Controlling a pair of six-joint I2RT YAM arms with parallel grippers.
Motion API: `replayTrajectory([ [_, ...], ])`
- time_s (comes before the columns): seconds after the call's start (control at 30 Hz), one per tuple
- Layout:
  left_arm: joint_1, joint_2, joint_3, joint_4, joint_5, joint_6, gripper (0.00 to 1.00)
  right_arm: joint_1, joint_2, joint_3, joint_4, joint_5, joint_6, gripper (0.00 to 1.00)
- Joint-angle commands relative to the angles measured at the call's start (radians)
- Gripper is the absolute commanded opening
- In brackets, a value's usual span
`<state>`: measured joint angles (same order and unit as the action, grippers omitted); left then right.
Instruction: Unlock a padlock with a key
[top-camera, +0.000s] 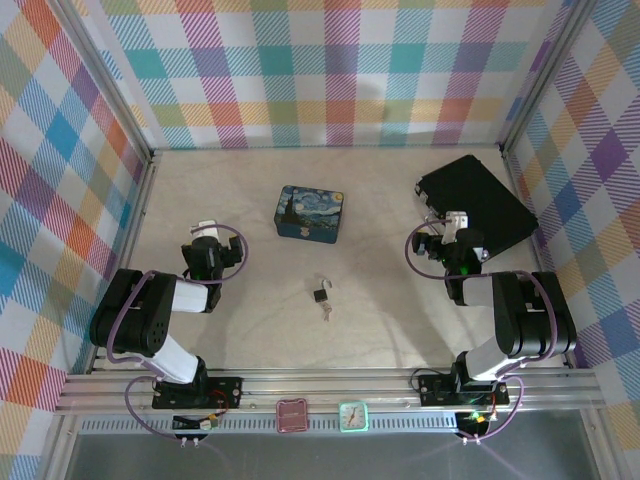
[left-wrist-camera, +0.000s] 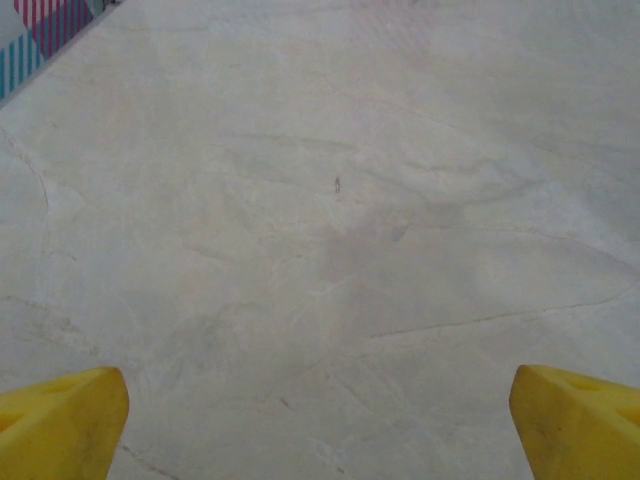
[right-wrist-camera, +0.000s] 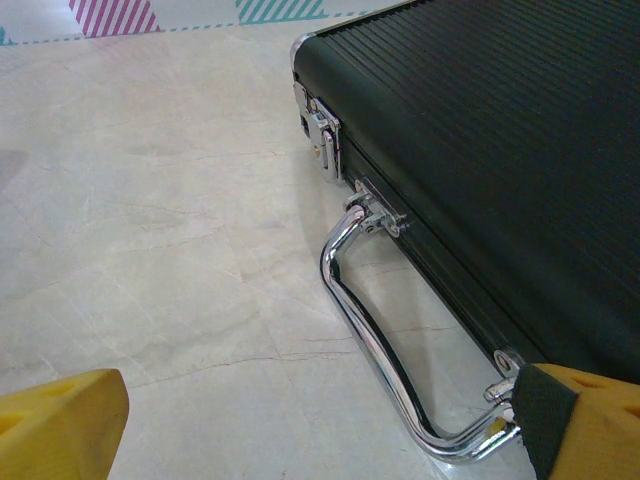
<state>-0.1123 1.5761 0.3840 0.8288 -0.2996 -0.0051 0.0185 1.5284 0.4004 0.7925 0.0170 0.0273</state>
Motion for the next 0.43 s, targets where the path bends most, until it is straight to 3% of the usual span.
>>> replayTrajectory([
  [0.0,0.008,0.004,0.012,0.062,0.022,0.01,1.0,-0.009,0.006,0.017,0.025,-0.016,-0.015,0.99],
  [0.4,0.009,0.004,0.016,0.055,0.025,0.006,1.0,-0.008,0.006,0.013,0.029,-0.018,-0.017,0.99],
])
